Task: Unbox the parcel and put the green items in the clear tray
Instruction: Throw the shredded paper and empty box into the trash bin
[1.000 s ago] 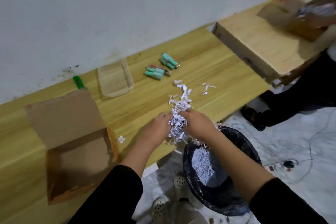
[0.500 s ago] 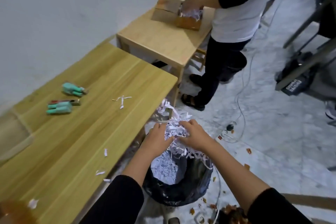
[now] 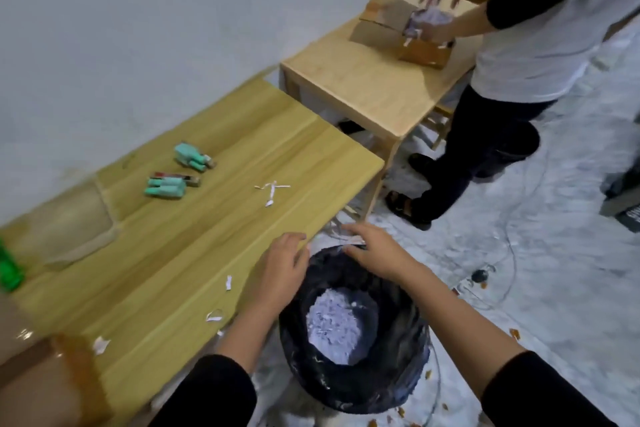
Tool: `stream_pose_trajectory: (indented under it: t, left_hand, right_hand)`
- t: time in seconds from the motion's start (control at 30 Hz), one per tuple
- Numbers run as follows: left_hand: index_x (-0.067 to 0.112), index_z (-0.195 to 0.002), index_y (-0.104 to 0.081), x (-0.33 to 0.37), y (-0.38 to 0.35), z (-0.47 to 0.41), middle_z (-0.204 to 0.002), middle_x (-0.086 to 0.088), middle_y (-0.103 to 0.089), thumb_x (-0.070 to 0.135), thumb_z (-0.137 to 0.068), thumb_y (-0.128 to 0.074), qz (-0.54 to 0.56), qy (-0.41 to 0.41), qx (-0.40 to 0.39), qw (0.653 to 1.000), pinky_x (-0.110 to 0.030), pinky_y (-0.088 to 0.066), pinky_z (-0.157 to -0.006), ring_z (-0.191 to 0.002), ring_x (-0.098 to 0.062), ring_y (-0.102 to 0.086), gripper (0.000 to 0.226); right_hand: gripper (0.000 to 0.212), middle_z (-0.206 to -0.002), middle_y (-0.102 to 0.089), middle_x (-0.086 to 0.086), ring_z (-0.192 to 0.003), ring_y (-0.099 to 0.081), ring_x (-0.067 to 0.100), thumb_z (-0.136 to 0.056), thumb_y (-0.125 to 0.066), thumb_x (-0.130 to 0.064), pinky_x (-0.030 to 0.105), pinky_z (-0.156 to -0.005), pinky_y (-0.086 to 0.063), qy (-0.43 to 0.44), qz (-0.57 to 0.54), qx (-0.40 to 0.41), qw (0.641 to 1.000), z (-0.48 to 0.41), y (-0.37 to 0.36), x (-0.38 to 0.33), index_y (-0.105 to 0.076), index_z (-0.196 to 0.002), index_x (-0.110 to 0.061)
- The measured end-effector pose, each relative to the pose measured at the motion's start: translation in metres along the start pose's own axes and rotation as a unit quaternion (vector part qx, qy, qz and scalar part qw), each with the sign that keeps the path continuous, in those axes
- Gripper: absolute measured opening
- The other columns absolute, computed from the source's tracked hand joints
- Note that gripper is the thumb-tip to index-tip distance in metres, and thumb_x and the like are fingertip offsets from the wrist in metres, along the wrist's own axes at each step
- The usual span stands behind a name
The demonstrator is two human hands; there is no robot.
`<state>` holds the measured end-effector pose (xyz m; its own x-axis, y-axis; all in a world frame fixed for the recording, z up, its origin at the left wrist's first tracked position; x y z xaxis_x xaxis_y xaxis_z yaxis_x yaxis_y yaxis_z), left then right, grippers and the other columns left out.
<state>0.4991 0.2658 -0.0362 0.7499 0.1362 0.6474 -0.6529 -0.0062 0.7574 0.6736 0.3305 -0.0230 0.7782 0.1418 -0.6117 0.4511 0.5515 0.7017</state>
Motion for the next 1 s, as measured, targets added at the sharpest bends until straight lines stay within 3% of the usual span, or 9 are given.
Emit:
stream_pose_trajectory:
  t: [0.13,0.23,0.33,0.43,0.53,0.7,0.87,0.93,1.0]
  left_hand:
    - [0.009,-0.119,-0.055,-0.072,0.053,0.031,-0.122,-0.014,-0.057,0.024,-0.094,-0.043,0.017,0.126,0.189,0.974,-0.045,-0.045,-0.096,-0.113,-0.031,-0.053,0.032]
    - [0.000,-0.125,-0.050,-0.124,0.075,0.074,-0.128,-0.024,-0.052,0.027,-0.092,-0.036,-0.004,0.280,0.303,0.911,-0.046,-0.036,-0.104,-0.122,-0.038,-0.046,0.044]
    - [-0.011,-0.129,-0.042,-0.155,0.080,0.107,-0.137,-0.033,-0.040,0.026,-0.090,-0.038,-0.019,0.351,0.363,0.863,-0.043,-0.024,-0.111,-0.131,-0.044,-0.035,0.054]
    - [-0.013,-0.134,-0.032,-0.171,0.082,0.110,-0.145,-0.032,-0.028,0.022,-0.095,-0.040,0.014,0.405,0.349,0.845,-0.038,-0.014,-0.114,-0.137,-0.041,-0.023,0.052]
    - [-0.010,-0.137,-0.030,-0.182,0.076,0.104,-0.150,-0.027,-0.024,0.023,-0.097,-0.039,0.008,0.414,0.323,0.851,-0.038,-0.012,-0.115,-0.142,-0.036,-0.018,0.052]
    - [-0.002,-0.136,-0.038,-0.173,0.053,0.091,-0.152,-0.018,-0.026,0.030,-0.096,-0.030,0.038,0.344,0.300,0.889,-0.041,-0.013,-0.118,-0.144,-0.029,-0.017,0.052]
    - [0.011,-0.140,-0.037,-0.147,0.042,0.074,-0.152,-0.002,-0.031,0.038,-0.096,-0.024,0.147,0.257,0.256,0.920,-0.030,-0.007,-0.119,-0.140,-0.005,-0.017,0.054]
    - [0.013,-0.139,-0.041,-0.143,0.047,0.071,-0.149,0.001,-0.035,0.033,-0.100,-0.025,0.224,0.255,0.244,0.908,-0.026,-0.014,-0.117,-0.137,-0.001,-0.023,0.046]
    - [0.014,-0.135,-0.046,-0.142,0.053,0.072,-0.144,0.003,-0.041,0.028,-0.100,-0.027,0.318,0.264,0.240,0.878,-0.011,-0.023,-0.109,-0.133,-0.002,-0.031,0.042]
  right_hand:
    - [0.046,-0.145,-0.036,0.008,-0.128,-0.042,0.024,-0.095,-0.048,-0.026,0.034,-0.103,-0.035,0.071,-0.007,-0.003,0.997,-0.054,-0.009,-0.044,-0.035,-0.138,-0.018]
    - [0.053,-0.149,-0.028,0.009,-0.135,-0.032,0.026,-0.095,-0.047,-0.025,0.035,-0.108,-0.030,0.093,-0.001,0.014,0.996,-0.094,-0.024,-0.062,-0.027,-0.143,-0.017]
    - [0.060,-0.155,-0.015,0.008,-0.141,-0.020,0.027,-0.094,-0.045,-0.033,0.043,-0.114,-0.024,0.089,0.013,0.019,0.996,-0.131,-0.042,-0.070,-0.018,-0.146,-0.019]
    - [0.061,-0.157,-0.012,0.006,-0.144,-0.012,0.024,-0.095,-0.041,-0.039,0.042,-0.116,-0.017,0.103,0.049,0.018,0.993,-0.155,-0.056,-0.077,-0.015,-0.147,-0.018]
    - [0.057,-0.155,-0.021,0.007,-0.142,-0.016,0.026,-0.095,-0.041,-0.040,0.045,-0.118,-0.017,0.154,0.087,0.002,0.984,-0.158,-0.076,-0.088,-0.025,-0.145,-0.017]
    - [0.066,-0.156,-0.016,0.003,-0.143,-0.013,0.022,-0.092,-0.032,-0.053,0.045,-0.118,-0.015,0.248,0.107,-0.071,0.960,-0.099,-0.119,-0.103,-0.017,-0.146,-0.019]
    - [0.085,-0.157,0.009,0.004,-0.144,0.012,0.018,-0.084,-0.027,-0.069,0.039,-0.118,0.005,0.284,0.193,-0.096,0.934,-0.045,-0.166,-0.106,0.004,-0.147,-0.020]
    - [0.090,-0.156,0.014,0.007,-0.144,0.016,0.020,-0.082,-0.023,-0.071,0.038,-0.116,0.010,0.273,0.219,-0.077,0.933,-0.042,-0.180,-0.110,0.008,-0.147,-0.016]
    - [0.089,-0.156,0.013,0.008,-0.144,0.015,0.022,-0.083,-0.020,-0.070,0.037,-0.115,0.012,0.259,0.223,-0.057,0.938,-0.046,-0.191,-0.117,0.007,-0.146,-0.013]
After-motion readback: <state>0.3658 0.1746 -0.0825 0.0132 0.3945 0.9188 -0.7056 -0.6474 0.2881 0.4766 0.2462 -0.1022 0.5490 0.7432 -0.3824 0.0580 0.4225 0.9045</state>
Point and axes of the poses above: each hand's wrist, its own z-axis away from the middle knuckle, its own y-axis out of the back of the hand, x = y × z, the point moved 3 cm from there along -z, towards the middle knuckle
